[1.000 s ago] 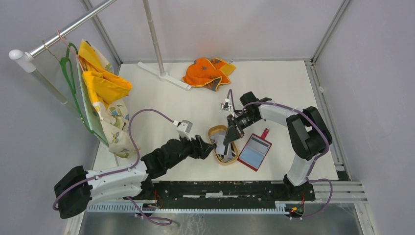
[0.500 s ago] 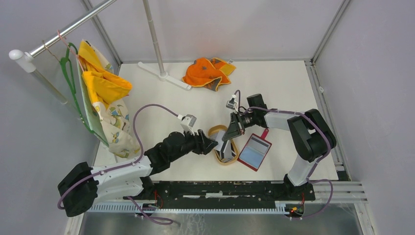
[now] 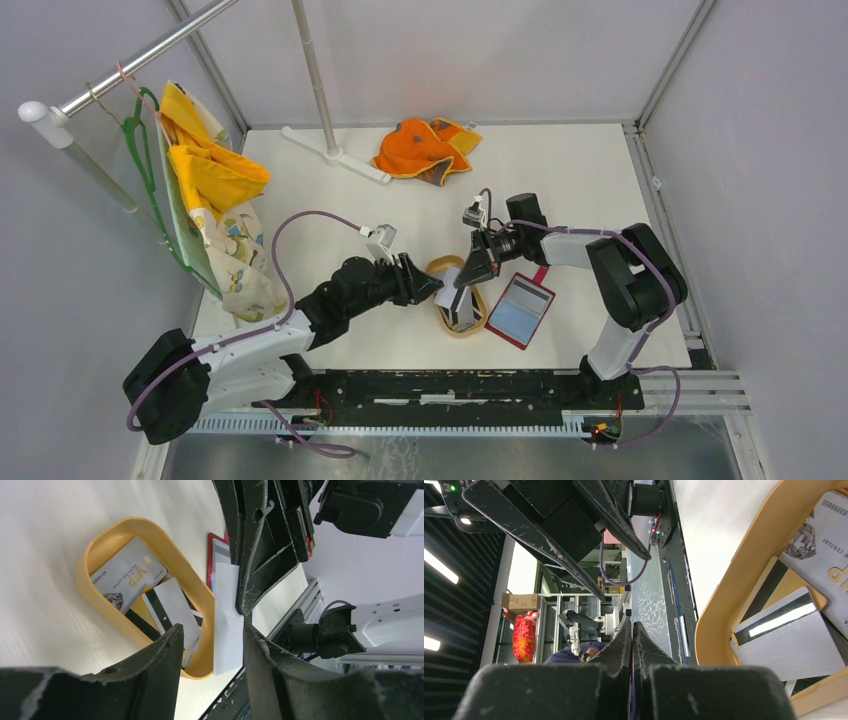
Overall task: Put the credit cards into the card holder
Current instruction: Pick up the credit card from the storage box.
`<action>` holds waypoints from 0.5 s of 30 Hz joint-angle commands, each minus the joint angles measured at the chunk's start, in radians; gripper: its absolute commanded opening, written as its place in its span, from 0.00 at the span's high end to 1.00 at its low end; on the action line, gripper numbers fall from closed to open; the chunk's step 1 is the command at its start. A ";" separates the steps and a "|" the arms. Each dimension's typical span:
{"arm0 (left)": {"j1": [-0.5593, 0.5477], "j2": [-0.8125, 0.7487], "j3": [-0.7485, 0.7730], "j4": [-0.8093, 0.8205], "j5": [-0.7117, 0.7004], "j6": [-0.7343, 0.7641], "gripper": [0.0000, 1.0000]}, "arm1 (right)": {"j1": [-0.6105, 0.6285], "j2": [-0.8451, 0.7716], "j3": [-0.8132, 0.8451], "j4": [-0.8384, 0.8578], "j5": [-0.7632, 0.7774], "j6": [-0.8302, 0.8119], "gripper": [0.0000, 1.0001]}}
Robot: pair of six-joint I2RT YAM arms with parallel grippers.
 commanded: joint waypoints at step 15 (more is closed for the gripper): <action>0.016 0.196 0.017 0.385 0.298 -0.214 0.70 | 0.003 -0.049 0.044 -0.038 -0.051 -0.055 0.98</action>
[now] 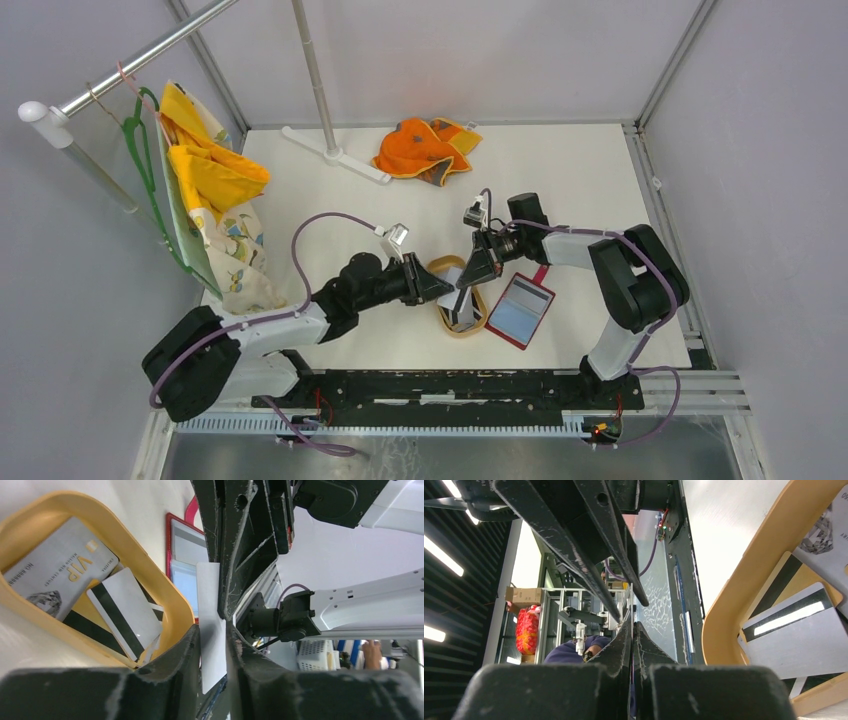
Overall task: Put the credit cards into the card holder
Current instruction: Pick up the credit card from the storage box.
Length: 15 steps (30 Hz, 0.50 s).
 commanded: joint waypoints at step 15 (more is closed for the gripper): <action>0.043 0.011 -0.028 0.325 0.176 -0.331 0.98 | -0.057 -0.159 0.223 -0.377 -0.050 -0.528 0.02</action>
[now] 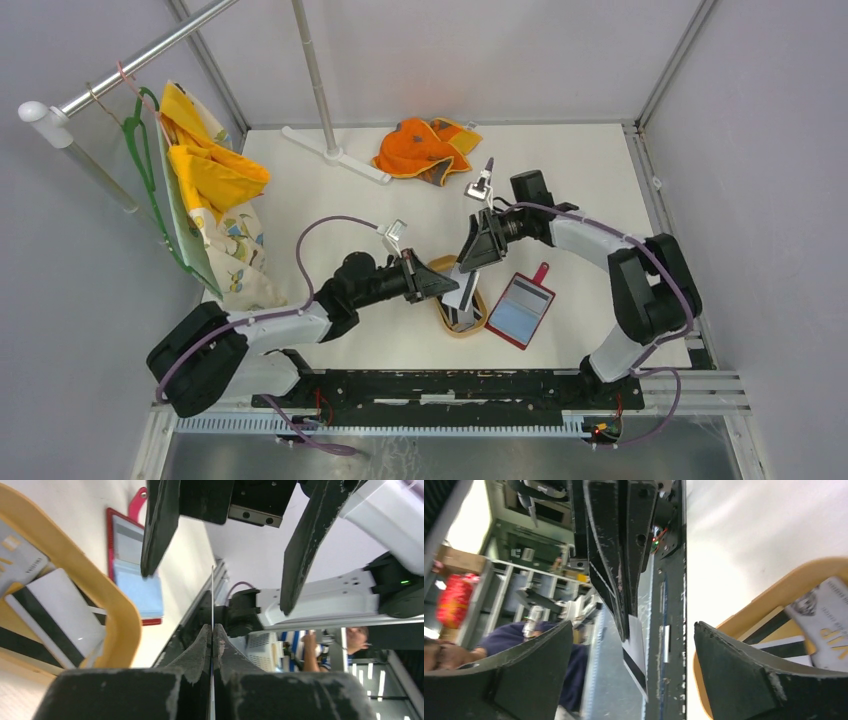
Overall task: Put the credit cards into the card holder
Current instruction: Pick up the credit card from the storage box.
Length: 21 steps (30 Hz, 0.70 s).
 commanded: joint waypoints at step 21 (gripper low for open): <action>0.056 -0.294 0.120 0.152 0.077 -0.842 0.98 | -0.115 -0.875 -0.192 -0.086 0.682 -0.626 0.02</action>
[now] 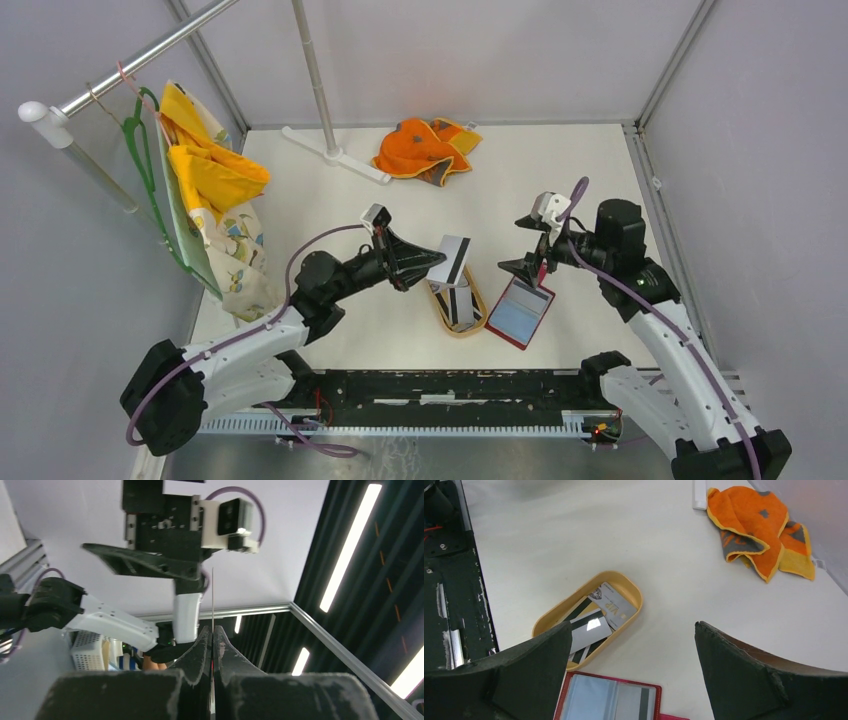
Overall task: Put the credit cards into the card holder
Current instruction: Pick up the credit card from the storage box.
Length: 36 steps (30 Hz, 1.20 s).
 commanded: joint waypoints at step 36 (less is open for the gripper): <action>-0.200 0.216 0.071 0.358 -0.353 0.959 0.98 | -0.091 0.001 -0.343 1.257 -0.367 1.375 0.43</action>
